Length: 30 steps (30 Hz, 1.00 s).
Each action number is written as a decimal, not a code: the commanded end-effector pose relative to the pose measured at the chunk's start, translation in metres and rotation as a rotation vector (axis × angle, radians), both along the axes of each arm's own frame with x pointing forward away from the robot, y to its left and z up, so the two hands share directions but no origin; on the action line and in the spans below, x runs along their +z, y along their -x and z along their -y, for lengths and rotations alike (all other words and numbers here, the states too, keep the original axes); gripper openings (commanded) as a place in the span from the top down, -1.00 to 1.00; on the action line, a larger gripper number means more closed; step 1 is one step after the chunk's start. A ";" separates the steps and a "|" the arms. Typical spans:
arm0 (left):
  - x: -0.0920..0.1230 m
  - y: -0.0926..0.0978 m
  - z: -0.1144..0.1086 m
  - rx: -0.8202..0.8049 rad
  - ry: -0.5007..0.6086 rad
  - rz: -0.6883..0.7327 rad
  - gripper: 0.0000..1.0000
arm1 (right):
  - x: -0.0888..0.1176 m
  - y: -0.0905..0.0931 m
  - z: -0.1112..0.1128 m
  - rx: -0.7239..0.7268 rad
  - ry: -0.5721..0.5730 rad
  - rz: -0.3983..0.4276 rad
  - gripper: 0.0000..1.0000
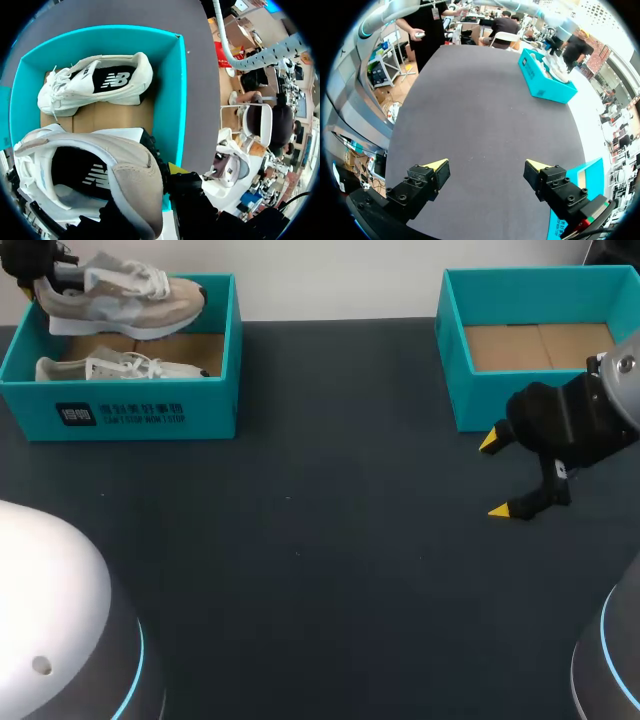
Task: Take the shoe out of the shoebox, open the shoe tongue, remove and reinsert the insole, then place the shoe into the shoebox
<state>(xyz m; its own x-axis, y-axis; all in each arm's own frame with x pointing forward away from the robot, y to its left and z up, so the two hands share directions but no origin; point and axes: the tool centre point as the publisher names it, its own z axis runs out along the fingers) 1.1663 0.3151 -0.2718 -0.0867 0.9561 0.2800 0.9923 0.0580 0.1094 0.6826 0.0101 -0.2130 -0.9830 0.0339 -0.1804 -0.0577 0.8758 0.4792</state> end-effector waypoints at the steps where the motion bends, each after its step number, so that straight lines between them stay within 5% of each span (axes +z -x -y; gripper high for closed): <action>1: -0.020 -0.013 0.004 0.014 -0.008 -0.015 1.00 | -0.001 0.000 -0.001 -0.001 0.002 0.000 -1.00; 30: -0.089 -0.019 0.015 0.015 0.036 -0.122 1.00 | -0.001 0.000 -0.001 -0.001 0.002 0.000 -1.00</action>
